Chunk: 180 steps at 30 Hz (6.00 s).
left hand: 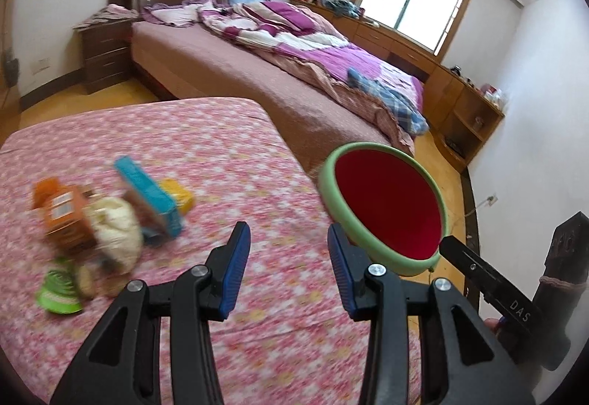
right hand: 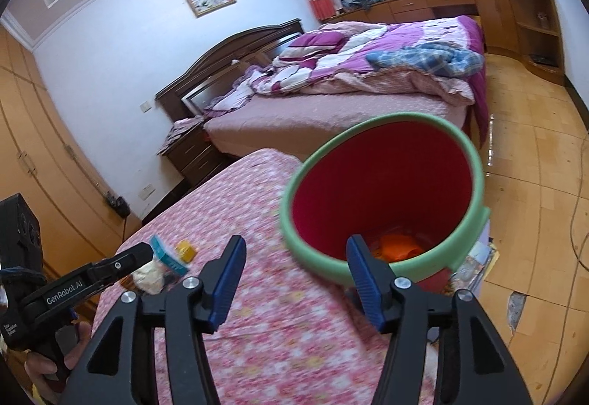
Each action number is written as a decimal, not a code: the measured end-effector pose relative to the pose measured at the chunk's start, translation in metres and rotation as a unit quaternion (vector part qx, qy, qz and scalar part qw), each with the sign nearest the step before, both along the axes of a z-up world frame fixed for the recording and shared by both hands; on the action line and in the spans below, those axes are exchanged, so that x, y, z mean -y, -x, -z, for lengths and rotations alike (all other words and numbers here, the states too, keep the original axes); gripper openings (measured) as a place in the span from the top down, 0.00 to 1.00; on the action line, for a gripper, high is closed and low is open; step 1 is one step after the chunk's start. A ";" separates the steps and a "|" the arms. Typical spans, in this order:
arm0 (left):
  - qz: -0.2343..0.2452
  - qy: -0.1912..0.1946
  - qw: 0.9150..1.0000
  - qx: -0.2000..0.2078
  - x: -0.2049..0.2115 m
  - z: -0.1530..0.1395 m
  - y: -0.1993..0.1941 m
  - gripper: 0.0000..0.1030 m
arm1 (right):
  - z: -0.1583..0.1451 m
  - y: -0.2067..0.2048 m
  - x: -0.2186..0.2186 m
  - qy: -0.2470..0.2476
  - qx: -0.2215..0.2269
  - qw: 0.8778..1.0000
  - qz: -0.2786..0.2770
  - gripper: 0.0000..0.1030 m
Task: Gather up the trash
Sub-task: 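Move both tools back toward the remaining trash on the bed, then grasp the green packet with the left tool and lift it, then grasp the teal box with the right tool, then carry the green packet in the left tool while the right tool carries the teal box to the bucket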
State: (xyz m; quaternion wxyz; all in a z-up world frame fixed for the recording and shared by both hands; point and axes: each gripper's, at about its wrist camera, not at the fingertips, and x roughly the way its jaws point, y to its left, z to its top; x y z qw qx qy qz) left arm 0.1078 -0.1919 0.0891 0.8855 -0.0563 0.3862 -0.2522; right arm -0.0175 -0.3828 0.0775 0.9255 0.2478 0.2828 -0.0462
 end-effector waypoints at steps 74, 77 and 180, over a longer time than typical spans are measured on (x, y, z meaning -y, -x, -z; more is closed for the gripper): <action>-0.198 0.024 0.979 -0.039 -0.211 0.056 -0.034 0.97 | 0.031 -0.056 -0.130 -0.002 -0.068 0.986 -0.151 0.28; -0.198 0.023 0.980 -0.023 -0.216 0.045 -0.033 0.97 | 0.024 -0.063 -0.138 0.007 -0.067 0.985 -0.157 0.28; 0.119 0.009 0.993 0.021 0.054 0.001 -0.025 0.97 | -0.007 0.019 0.024 0.003 0.090 0.993 0.077 0.79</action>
